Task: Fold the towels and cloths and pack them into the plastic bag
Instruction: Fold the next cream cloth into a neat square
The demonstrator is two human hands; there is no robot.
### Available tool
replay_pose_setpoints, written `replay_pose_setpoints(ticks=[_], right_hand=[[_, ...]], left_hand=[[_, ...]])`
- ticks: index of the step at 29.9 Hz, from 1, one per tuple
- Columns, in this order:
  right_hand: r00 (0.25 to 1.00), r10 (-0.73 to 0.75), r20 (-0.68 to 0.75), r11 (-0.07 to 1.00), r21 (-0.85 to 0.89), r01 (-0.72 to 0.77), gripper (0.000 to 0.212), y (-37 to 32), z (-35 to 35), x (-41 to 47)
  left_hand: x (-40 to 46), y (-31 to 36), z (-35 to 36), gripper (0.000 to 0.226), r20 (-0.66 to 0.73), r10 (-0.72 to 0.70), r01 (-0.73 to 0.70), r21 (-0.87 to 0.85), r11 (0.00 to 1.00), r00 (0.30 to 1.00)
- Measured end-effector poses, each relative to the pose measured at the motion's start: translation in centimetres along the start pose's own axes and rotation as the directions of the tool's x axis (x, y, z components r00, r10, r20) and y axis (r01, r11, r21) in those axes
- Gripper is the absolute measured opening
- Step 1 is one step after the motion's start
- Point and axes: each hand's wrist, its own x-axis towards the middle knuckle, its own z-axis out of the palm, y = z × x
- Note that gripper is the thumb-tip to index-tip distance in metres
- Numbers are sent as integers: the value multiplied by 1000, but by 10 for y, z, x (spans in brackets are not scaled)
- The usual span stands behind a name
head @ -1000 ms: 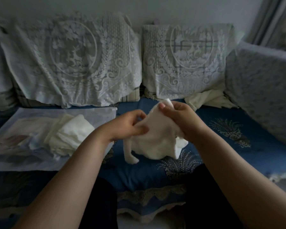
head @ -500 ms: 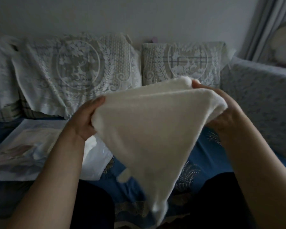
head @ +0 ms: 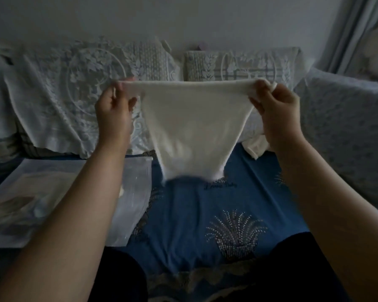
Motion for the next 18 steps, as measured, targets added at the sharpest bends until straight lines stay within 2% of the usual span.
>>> replay_pose_setpoints(ticks=[2, 4, 6, 7, 8, 9, 11, 13, 15, 16, 17, 18], right_hand=[[996, -53, 72, 996, -67, 57, 13, 3, -9, -8], [991, -6, 136, 980, -198, 33, 12, 15, -20, -18], [972, 97, 214, 921, -391, -5, 13, 33, -32, -29], [954, 173, 244, 879, -474, -38, 17, 44, -38, -37], [925, 268, 269, 847, -524, -93, 21, 55, -43, -45], [877, 377, 297, 822, -543, -169, 26, 67, -50, -54], [705, 601, 376, 734, -610, -300, 21, 88, -65, -72], [427, 799, 423, 563, -774, -289, 15, 104, -77, -90], [138, 908, 396, 419, -873, -249, 16, 114, -84, -105], [37, 926, 377, 374, -894, -247, 15, 116, -85, -111], [-22, 932, 362, 345, -904, -252, 15, 118, -84, -115], [-39, 935, 353, 331, -906, -264, 16, 120, -83, -116]], left_hand=[[-12, -6, -11, 25, 14, 37, -39, 146, 989, 999], [-26, -21, -27, 31, 18, -20, 14, 295, 955, 1000], [-42, -39, -44, 35, 71, -204, 165, 366, 916, 976], [-49, -49, -54, 33, 126, -331, 260, 391, 883, 935], [-58, -58, -65, 29, 199, -465, 340, 453, 824, 862], [-66, -66, -75, 26, 271, -588, 380, 548, 745, 762], [-82, -79, -92, 30, 350, -786, 384, 725, 572, 510], [-99, -85, -101, 31, 361, -900, 337, 839, 428, 244], [-115, -86, -102, 29, 339, -941, 218, 917, 334, 13], [-121, -86, -102, 26, 318, -945, 157, 940, 303, -81], [-125, -87, -101, 23, 291, -947, 112, 954, 277, -139], [-126, -88, -99, 23, 257, -954, 88, 965, 246, -157]])
